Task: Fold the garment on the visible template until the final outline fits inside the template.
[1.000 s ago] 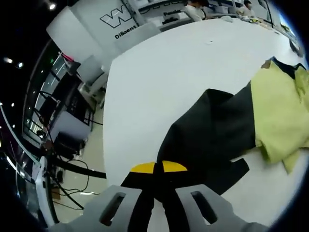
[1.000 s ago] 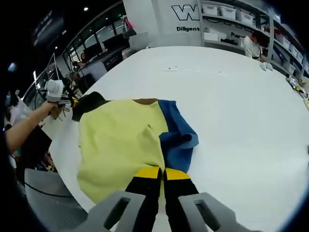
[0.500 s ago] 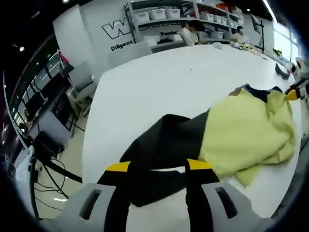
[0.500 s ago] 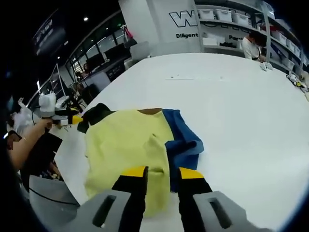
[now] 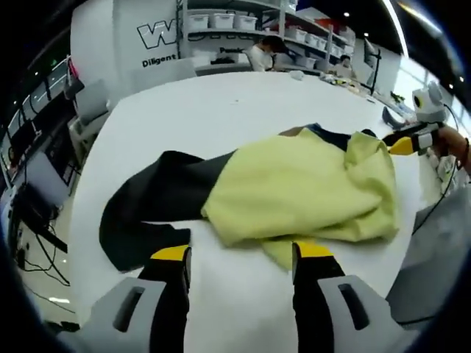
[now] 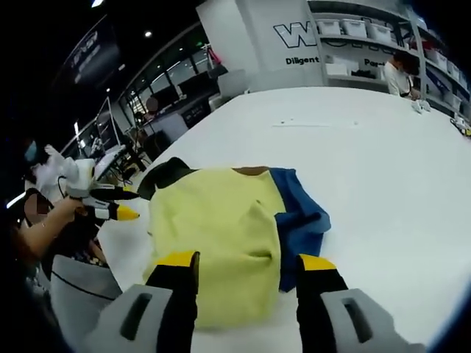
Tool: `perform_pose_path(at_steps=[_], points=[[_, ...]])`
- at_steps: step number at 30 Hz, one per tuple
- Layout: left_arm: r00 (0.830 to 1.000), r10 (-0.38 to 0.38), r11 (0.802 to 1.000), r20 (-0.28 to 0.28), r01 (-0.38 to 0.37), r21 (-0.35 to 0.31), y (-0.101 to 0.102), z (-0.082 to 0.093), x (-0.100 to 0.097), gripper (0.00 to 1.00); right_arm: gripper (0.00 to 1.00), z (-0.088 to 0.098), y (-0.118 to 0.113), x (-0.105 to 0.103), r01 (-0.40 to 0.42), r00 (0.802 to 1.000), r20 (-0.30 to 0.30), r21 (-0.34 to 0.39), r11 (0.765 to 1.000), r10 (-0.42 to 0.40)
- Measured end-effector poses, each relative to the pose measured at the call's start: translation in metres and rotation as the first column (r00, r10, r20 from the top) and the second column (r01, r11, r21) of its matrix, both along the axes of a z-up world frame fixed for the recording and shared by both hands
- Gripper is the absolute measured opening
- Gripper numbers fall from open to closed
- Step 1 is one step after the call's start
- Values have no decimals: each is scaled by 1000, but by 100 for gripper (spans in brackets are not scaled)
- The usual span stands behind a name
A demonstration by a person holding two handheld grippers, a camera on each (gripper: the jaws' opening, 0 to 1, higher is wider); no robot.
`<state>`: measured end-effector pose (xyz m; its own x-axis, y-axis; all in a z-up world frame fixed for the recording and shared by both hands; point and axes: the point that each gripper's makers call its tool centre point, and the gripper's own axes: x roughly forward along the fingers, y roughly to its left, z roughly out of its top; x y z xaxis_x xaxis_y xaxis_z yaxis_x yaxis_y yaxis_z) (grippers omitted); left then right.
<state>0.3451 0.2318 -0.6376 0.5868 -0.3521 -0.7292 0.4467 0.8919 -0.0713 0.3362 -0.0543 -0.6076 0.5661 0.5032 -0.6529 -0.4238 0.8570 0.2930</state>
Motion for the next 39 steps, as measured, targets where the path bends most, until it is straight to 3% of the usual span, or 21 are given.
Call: perform_pose_path(at_steps=[1,6,12,20,22,23,30,36,39], points=[[1000,2,1000,-25,-3,-13,-4,-4,-3,55,52,-2,1,-3,-15,1000,-2,-1,1000,15],[1000,-2,999,-31,0,-49,-18,-12,-1,50,52,-9,1,-8,-62,998,9,-3,998,62],[998,4,999,-68,-7,-42,-27,-27,-3,41,44,-22,-3,-8,-98,995,11,-6,995,98],[997,18,998,-81,-22,-52,-33,-32,-3,10,20,-37,-7,-8,-114,993,5,22,993,114],[996,26,999,-84,-29,-40,-31,-33,-3,4,5,-39,-7,-10,-125,992,0,13,992,125],[996,23,999,-92,-27,-43,-30,-31,-5,4,0,-38,-6,-12,-135,991,-3,7,991,135],[998,8,997,-67,-13,-70,-24,-7,-14,3,0,-24,-5,-16,-153,988,-1,-11,988,153],[998,-2,996,-62,-4,-92,-14,22,-32,3,0,8,-2,-8,-82,995,63,79,994,77],[995,-41,998,-92,36,-58,-6,29,-47,3,0,20,3,-15,-93,996,16,118,989,91]])
